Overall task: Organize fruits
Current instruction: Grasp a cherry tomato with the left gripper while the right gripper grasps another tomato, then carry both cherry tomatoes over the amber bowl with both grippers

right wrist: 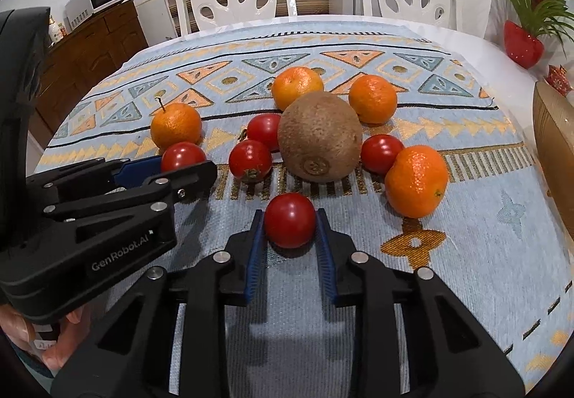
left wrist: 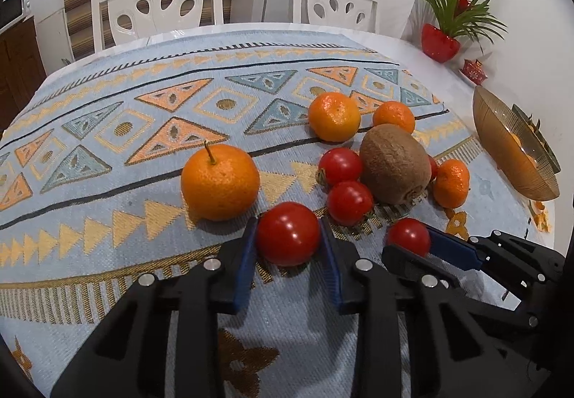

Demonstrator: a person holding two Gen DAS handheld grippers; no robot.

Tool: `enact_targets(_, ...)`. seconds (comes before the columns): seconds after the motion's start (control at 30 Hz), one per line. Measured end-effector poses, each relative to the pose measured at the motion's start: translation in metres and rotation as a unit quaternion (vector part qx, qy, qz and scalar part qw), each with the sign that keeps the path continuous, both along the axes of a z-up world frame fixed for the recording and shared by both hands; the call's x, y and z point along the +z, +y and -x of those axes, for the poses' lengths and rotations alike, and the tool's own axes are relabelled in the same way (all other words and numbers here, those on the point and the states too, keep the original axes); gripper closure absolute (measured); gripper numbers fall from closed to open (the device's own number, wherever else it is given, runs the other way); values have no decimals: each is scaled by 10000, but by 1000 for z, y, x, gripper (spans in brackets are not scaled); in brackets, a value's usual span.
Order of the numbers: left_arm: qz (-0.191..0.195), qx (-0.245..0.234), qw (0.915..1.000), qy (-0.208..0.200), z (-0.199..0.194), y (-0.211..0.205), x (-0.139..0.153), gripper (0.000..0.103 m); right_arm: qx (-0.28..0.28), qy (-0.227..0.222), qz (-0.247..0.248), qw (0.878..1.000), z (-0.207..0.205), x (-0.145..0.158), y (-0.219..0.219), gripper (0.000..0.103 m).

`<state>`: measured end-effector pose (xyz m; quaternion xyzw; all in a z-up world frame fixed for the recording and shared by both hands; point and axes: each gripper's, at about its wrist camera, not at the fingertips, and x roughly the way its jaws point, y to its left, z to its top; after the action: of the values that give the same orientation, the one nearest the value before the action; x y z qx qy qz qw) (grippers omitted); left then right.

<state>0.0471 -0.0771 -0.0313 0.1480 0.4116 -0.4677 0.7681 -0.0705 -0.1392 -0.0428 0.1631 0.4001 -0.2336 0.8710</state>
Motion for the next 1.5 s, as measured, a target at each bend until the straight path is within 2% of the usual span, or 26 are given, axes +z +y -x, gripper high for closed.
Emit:
enact_targets(0.2,272,-53,9994,230,-6,7,3,71,29,-141,62,9999,3,4,3,74)
enact_targets(0.47,294,-94,9992,244,-4,7,3,71,33,-183,154,9997,4,6,6,74)
enact_targets(0.6,371,-232,9983,379,-4,9,3,71,-32,-180,203,9996,4,7,7,74)
enact_targets(0.8,426,-208,9987,168,2,12,8,71,-114,-328,203,9992,13,12,6,74)
enact_targets(0.97,404,-296,9987,7,11,14,15,71,-198,-390,-524,9977,32,9,-5,74)
enact_targets(1.1,381,-433,9981,-220,30,11,29,71,-311,-526,-460,9971,55,18,-6,74)
enact_targets(1.37,590,-848,9925,-649,83,-8,71,71,-770,-1029,-395,9909,114,52,-31,74)
enact_targets(1.5,722,-1038,9895,-700,108,-23,88,71,-1033,-1198,-375,9867,145,61,-48,74)
